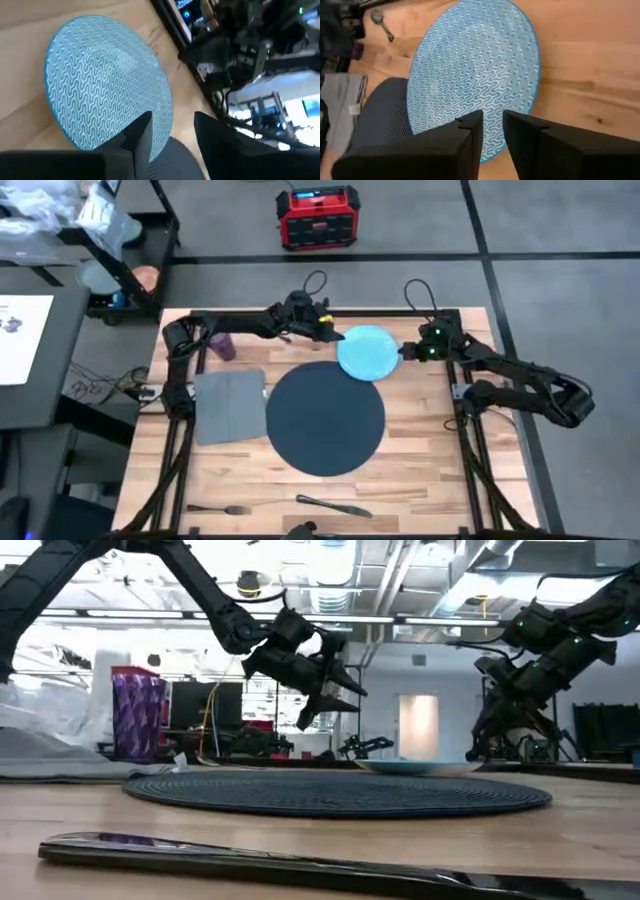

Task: Set table place
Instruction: Put the blue patterned plate on the dark blue table mat

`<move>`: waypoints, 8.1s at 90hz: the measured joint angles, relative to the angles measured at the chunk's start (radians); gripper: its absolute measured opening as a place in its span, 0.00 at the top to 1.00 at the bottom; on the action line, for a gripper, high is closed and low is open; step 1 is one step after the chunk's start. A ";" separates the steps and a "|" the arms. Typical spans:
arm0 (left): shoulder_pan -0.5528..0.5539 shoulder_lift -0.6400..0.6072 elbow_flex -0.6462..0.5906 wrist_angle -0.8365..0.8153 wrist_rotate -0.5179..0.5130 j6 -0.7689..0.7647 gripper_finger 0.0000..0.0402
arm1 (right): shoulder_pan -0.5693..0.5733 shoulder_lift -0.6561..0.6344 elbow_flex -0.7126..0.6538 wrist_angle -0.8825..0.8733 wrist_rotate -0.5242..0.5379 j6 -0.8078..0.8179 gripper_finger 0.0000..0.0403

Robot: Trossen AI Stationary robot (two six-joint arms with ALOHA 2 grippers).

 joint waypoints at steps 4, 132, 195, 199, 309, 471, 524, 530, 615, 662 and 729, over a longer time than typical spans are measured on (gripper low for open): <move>0.011 0.001 0.008 -0.022 -0.012 -0.028 0.64 | -0.010 0.000 0.000 -0.005 -0.001 0.004 0.84; 0.159 0.286 0.430 -0.644 0.314 -0.137 0.66 | -0.105 0.166 0.063 -0.112 -0.111 -0.031 0.84; 0.143 0.287 0.429 -0.594 0.366 -0.071 0.70 | -0.119 0.171 0.063 -0.112 -0.123 -0.033 0.84; 0.144 0.287 0.429 -0.578 0.366 -0.066 0.70 | -0.123 0.178 0.063 -0.116 -0.117 -0.034 0.84; 0.143 0.244 0.429 -0.424 0.460 0.033 0.70 | -0.028 0.492 0.062 0.294 -0.181 0.069 0.84; -0.308 -0.526 -0.702 0.743 -0.377 0.445 0.79 | 0.145 0.299 0.061 0.411 -0.292 0.178 1.00; -0.699 -0.735 -0.912 0.772 -0.934 0.696 0.79 | 0.559 0.299 0.063 0.462 -0.082 0.407 1.00; -0.741 -0.735 -0.912 0.773 -0.977 0.725 0.79 | 0.603 0.299 0.063 0.463 -0.046 0.426 1.00; -0.973 -0.734 -1.101 1.036 -1.143 0.648 0.79 | 0.850 0.660 0.210 0.616 0.106 0.551 1.00; -0.973 -0.734 -1.101 1.035 -1.146 0.641 0.79 | 0.849 0.675 0.211 0.542 0.102 0.541 0.95; -0.973 -0.734 -1.101 1.034 -1.145 0.629 0.79 | 0.818 0.602 0.209 0.413 0.105 0.515 0.87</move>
